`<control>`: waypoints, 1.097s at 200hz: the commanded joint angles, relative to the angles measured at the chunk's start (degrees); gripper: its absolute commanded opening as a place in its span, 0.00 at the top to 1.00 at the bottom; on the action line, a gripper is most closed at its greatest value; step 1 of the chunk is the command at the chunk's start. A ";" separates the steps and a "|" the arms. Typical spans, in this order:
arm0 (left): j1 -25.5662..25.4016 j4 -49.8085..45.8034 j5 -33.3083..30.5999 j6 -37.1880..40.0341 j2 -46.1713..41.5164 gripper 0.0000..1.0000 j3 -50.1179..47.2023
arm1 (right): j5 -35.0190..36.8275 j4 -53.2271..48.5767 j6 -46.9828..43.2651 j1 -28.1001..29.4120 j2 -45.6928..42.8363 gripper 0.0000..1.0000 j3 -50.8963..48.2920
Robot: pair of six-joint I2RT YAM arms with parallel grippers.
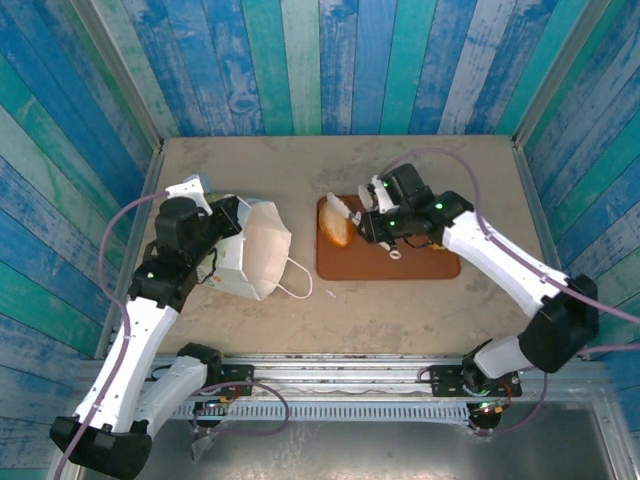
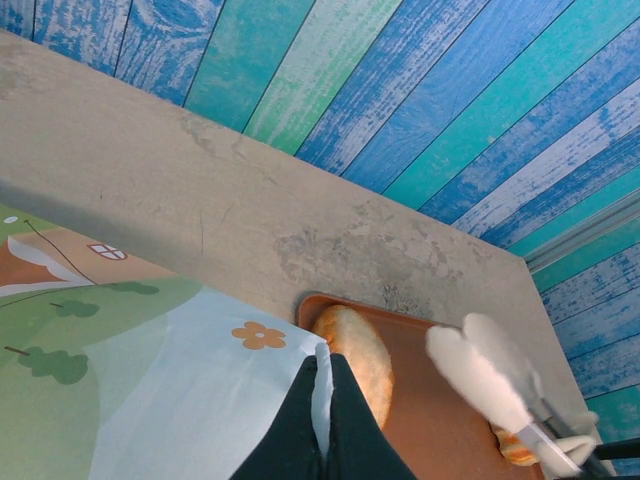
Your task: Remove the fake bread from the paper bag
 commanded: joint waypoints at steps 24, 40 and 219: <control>-0.06 2.72 1.74 -0.47 -0.44 1.00 0.61 | 3.14 5.43 -0.99 -3.55 -9.49 0.44 -6.23; -0.04 2.76 2.21 -0.27 -0.55 1.00 0.78 | 3.09 7.24 -1.04 -4.48 -12.77 0.44 -8.56; -0.09 2.06 3.47 -1.84 -2.42 1.00 1.05 | -25.73 10.14 -14.92 9.07 -12.22 0.51 -11.76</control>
